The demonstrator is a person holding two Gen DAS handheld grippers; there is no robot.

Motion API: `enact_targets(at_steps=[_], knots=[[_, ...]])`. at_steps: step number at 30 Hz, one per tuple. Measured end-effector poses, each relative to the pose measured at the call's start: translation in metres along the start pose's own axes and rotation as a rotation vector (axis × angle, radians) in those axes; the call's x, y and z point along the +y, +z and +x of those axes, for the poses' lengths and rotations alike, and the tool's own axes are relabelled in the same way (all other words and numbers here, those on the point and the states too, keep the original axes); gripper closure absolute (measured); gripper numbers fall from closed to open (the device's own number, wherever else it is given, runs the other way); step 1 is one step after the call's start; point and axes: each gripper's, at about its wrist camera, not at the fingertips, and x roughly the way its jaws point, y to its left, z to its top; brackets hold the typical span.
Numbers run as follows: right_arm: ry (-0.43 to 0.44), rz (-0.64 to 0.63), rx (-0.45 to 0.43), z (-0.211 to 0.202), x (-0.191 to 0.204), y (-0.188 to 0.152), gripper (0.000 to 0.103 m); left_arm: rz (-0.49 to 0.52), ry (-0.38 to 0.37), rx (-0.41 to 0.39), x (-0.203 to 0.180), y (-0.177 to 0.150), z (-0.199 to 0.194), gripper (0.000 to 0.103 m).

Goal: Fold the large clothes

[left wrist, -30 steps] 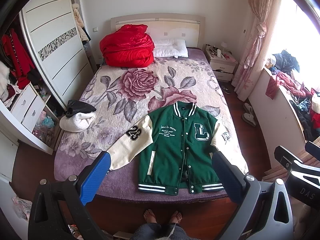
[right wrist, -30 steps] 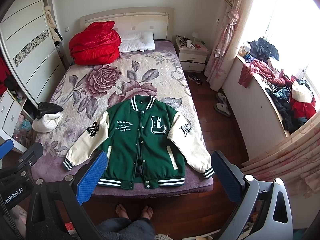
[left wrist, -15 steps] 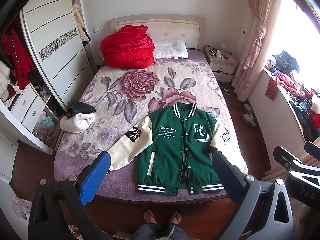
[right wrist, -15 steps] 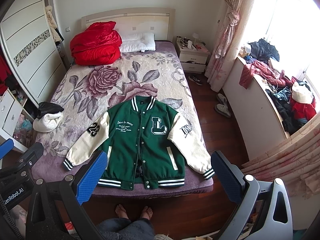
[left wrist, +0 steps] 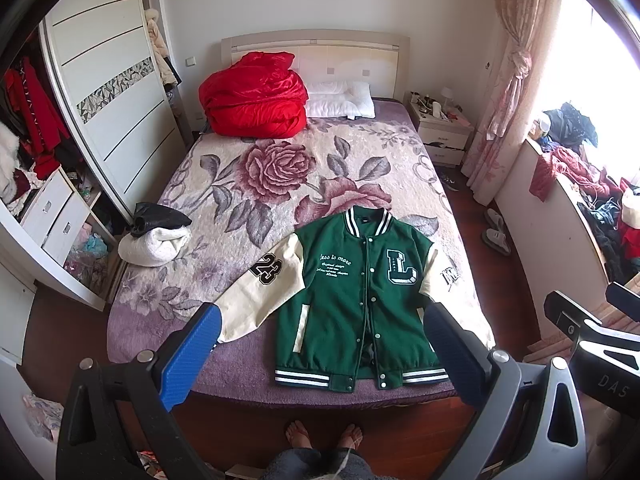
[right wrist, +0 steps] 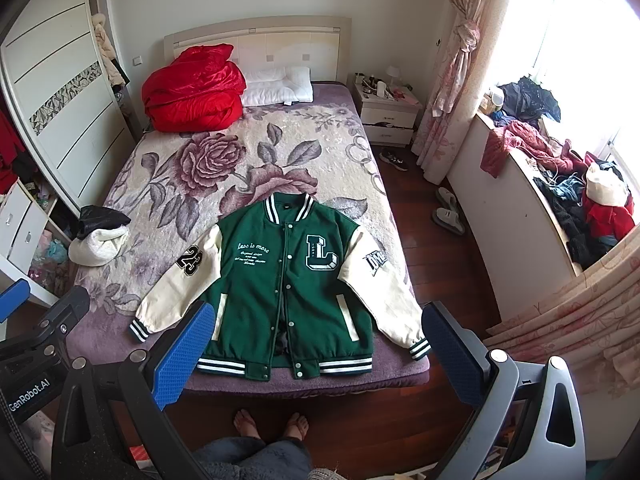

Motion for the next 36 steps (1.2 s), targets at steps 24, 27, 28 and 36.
enact_targets(at_steps=[24,27,28,36], knots=[[-0.078,0.277,0.104,0.143,-0.040,-0.033,0.000,0.097,-0.040,-0.053,-0.008,0.006,0.115,0.000],[-0.124,0.414,0.170,0.205,-0.083,-0.061,0.000,0.126,-0.014,-0.034,-0.022,0.000,0.170,0.000],[-0.130,0.483,0.199,0.231,-0.103,-0.076,0.000,0.130,-0.009,-0.021,-0.024,-0.002,0.183,0.000],[0.072,1.108,0.387,0.452,-0.263,-0.237,0.016,0.159,0.091,0.155,-0.066,-0.040,0.332,0.000]])
